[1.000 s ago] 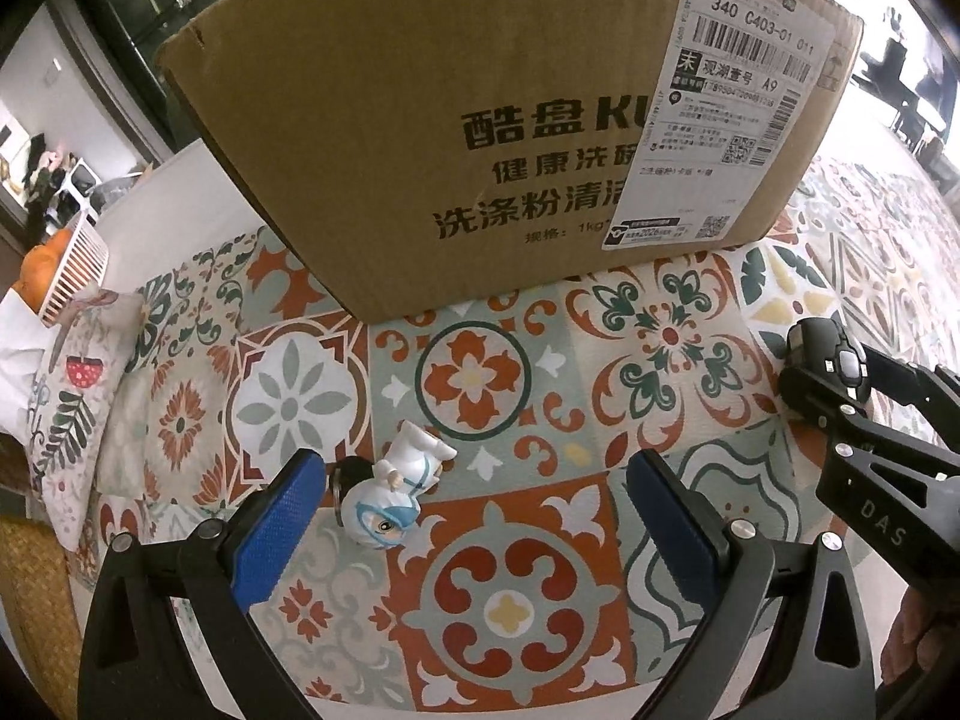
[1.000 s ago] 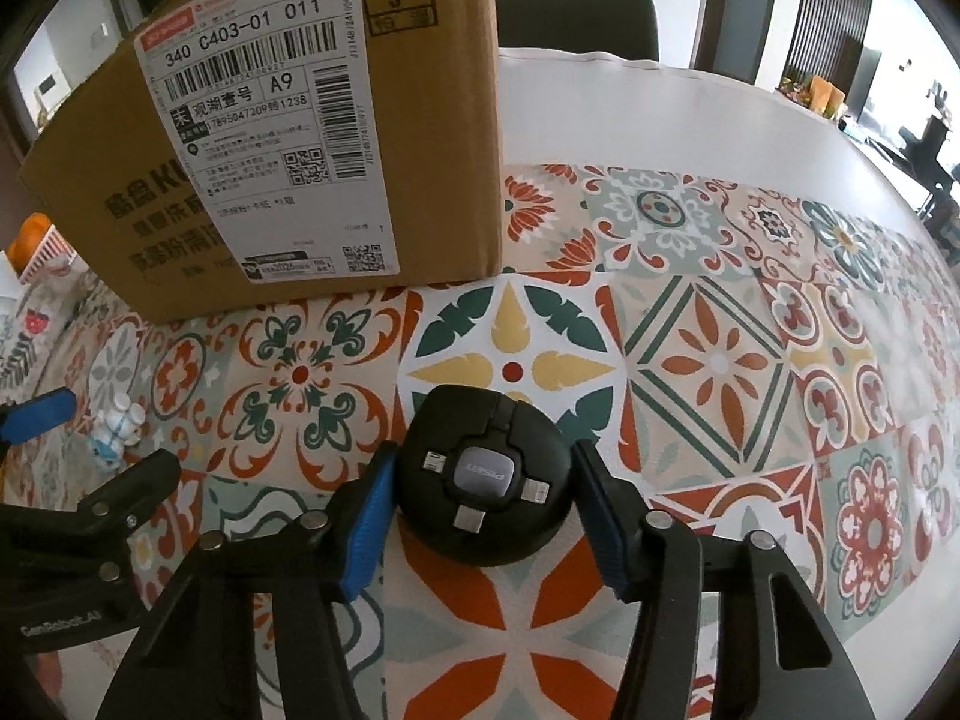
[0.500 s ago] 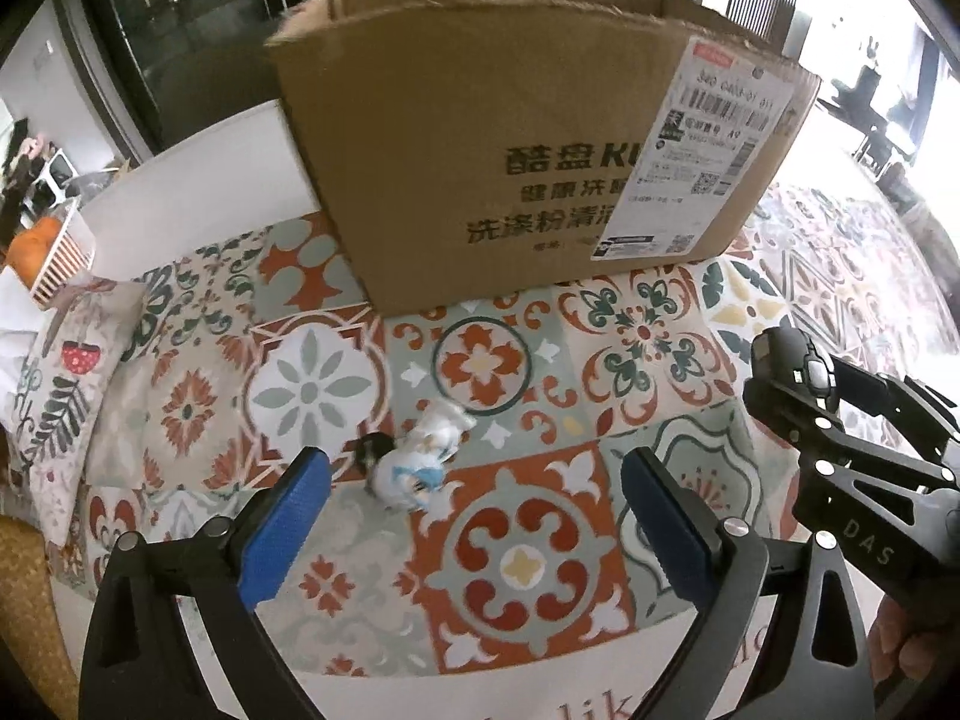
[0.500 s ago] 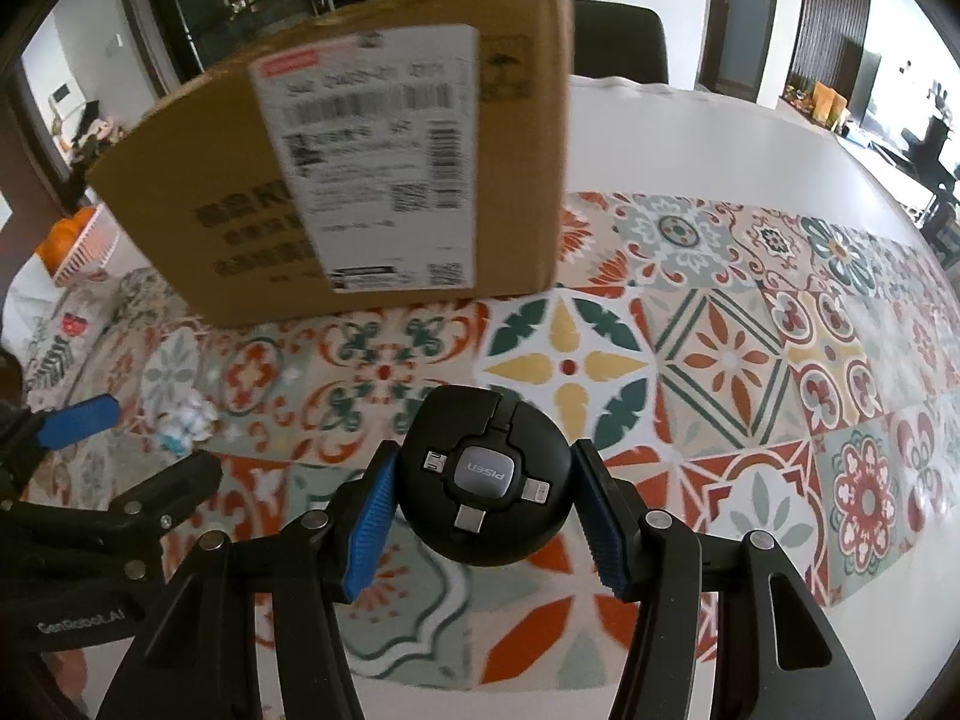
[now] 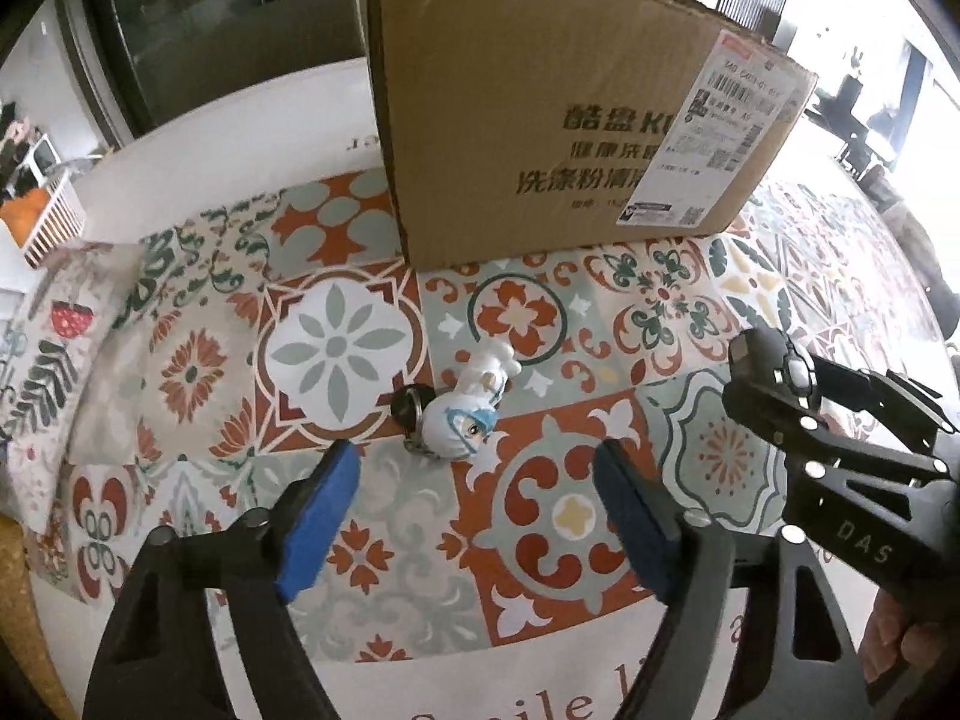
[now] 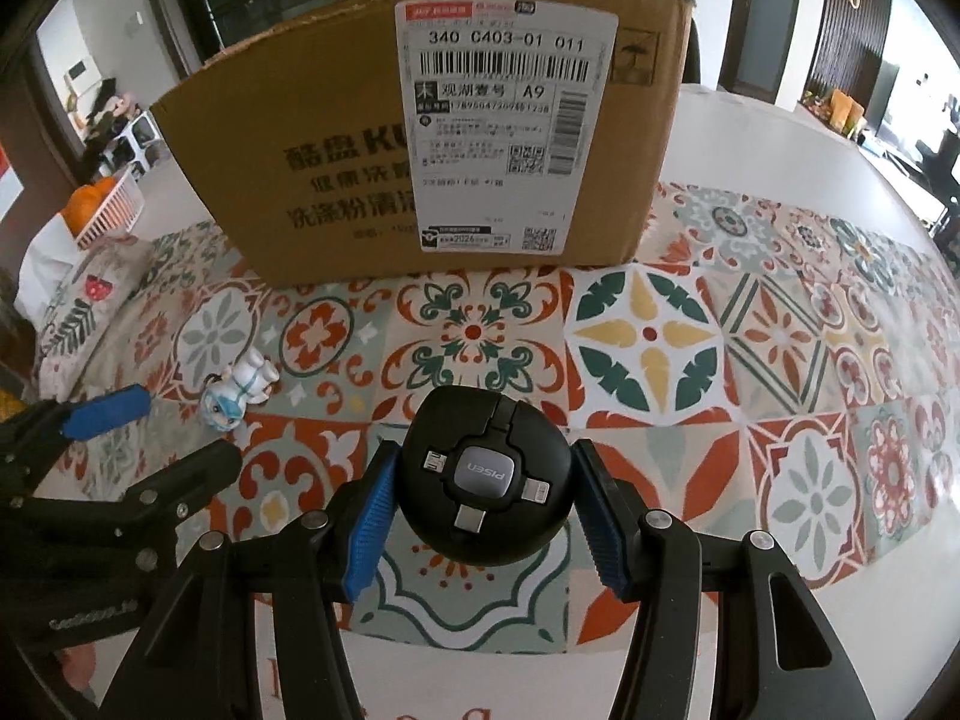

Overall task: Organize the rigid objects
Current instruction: 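Grasp the white-and-blue figurine with the left tool while the right tool holds the puck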

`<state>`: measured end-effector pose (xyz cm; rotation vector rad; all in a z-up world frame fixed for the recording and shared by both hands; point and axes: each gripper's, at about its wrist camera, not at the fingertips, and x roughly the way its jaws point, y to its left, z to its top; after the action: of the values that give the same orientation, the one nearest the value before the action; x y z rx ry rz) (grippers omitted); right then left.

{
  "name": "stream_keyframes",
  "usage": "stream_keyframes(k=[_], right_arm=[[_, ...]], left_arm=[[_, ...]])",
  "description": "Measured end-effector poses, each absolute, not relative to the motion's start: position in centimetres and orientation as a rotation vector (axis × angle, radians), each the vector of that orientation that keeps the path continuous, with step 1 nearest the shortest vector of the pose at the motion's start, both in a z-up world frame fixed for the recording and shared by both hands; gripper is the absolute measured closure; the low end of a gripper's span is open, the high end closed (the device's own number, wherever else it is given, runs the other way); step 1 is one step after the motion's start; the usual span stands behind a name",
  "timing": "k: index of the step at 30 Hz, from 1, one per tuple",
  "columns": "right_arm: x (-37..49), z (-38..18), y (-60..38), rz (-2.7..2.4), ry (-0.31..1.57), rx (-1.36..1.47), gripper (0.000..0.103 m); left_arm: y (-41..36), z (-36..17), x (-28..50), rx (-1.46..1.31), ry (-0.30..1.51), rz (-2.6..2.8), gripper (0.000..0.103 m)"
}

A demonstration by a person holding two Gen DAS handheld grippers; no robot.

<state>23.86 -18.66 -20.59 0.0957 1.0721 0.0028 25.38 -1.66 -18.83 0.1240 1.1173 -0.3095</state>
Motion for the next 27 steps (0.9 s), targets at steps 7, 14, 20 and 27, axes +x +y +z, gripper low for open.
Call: stream_keyframes(k=[7,14,20,27], right_arm=[[24.5,-20.8,-17.6,0.002,1.056,0.094,0.047],[25.2,-21.0,-17.3,0.008,1.056,0.118,0.046],[25.6,-21.6,-17.1,0.012,1.07,0.127,0.046],[25.9,-22.0,-17.2,0.004,1.08,0.135,0.046]], left_arm=[[-1.3,-19.6,26.7,0.129,1.131,-0.353,0.04],[-1.5,-20.5,28.0,0.127,1.154,-0.365,0.051],[-2.0,-21.6,29.3,0.142,1.169,-0.354,0.051],[-2.3,-22.3,30.0,0.143,1.137,-0.337,0.066]])
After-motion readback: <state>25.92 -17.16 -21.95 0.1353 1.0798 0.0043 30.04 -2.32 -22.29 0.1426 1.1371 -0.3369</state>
